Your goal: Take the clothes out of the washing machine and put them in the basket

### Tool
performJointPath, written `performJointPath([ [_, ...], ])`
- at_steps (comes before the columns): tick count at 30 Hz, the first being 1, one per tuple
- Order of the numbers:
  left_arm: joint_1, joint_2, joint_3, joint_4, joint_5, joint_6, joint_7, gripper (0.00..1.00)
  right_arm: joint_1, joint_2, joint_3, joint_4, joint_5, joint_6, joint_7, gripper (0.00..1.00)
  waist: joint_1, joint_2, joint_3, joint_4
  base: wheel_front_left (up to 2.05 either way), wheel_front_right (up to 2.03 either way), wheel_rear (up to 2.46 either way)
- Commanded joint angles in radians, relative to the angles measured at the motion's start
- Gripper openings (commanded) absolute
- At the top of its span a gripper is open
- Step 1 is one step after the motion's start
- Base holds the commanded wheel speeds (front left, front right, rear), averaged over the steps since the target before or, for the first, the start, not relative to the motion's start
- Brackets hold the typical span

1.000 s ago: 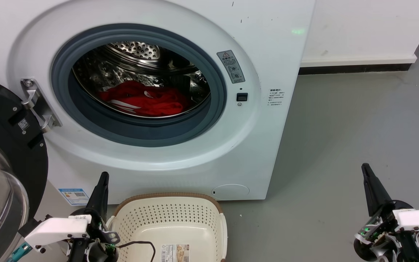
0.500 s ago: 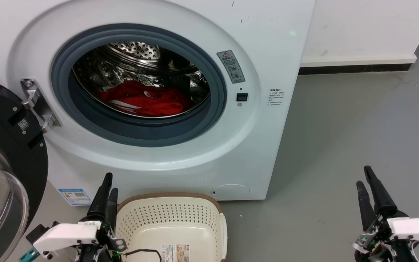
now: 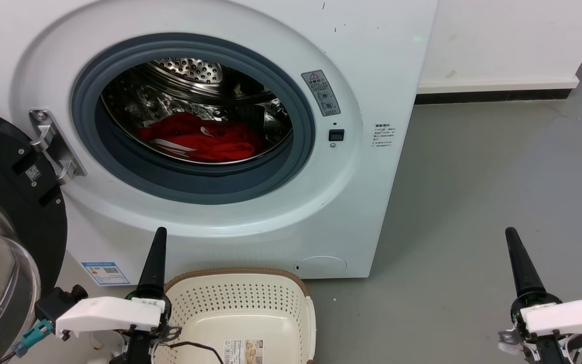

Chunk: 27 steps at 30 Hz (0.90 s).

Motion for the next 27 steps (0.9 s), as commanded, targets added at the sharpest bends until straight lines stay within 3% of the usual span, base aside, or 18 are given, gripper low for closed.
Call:
performJointPath([
  [1,-0.035,0.002,-0.006,-0.021,0.057,-0.003,-0.012,1.0,0.001,-0.001,0.002,-0.03,-0.07,0.0,-0.012,1.0,0.0,-0.0001,0.0,0.0,0.0,0.0,0.0],
  [8,-0.039,0.003,-0.017,-0.022,0.218,-0.003,-0.038,1.0,0.019,-0.001,0.006,-0.057,-0.252,0.0,-0.037,1.0,0.0,-0.0001,-0.002,0.003,0.0,0.0,0.0],
  [27,-0.053,0.011,-0.055,-0.007,0.562,0.005,-0.106,1.0,0.062,0.0,0.001,-0.127,-0.578,0.0,-0.051,1.0,0.0,-0.0001,-0.004,0.012,0.0,0.0,0.0],
])
